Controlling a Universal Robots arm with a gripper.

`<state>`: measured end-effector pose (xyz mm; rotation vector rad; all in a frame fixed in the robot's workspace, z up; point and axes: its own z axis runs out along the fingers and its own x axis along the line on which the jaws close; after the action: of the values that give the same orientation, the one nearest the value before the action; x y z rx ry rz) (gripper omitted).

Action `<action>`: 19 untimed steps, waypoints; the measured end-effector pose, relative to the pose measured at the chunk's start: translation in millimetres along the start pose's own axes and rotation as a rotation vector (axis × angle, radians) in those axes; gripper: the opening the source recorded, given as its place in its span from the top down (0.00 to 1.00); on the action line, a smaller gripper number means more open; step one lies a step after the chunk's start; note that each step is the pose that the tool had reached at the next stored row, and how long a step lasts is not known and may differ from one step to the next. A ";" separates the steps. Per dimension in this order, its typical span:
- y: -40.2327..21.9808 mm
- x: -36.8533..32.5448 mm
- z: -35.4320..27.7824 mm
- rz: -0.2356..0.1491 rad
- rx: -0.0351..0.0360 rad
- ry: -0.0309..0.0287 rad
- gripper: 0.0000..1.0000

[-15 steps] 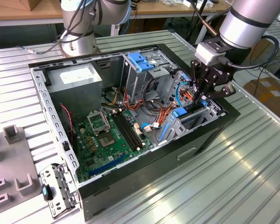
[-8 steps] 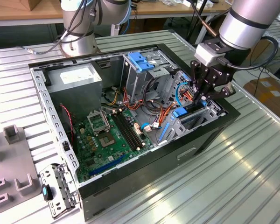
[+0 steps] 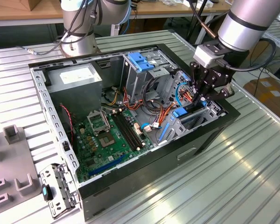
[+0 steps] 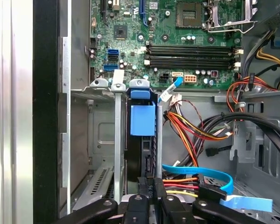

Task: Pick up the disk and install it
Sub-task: 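Insert the first disk wire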

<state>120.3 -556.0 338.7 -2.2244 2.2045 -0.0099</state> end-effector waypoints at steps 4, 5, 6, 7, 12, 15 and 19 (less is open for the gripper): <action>0.1 0.0 3.6 0.000 0.0000 -0.0004 0.83; 0.1 0.0 3.6 0.000 0.0000 -0.0002 0.83; 0.0 0.0 3.6 0.000 0.0001 0.0000 0.83; 0.0 0.0 3.6 0.000 0.0000 0.0001 0.83; 0.0 -0.1 -4.7 0.000 0.0005 -0.0003 0.76; -0.1 -0.1 -10.9 0.000 0.0005 -0.0002 0.76; 0.1 -0.2 -11.0 0.000 0.0005 -0.0002 0.84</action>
<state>120.1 -555.9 349.7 -2.2237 2.2045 -0.0102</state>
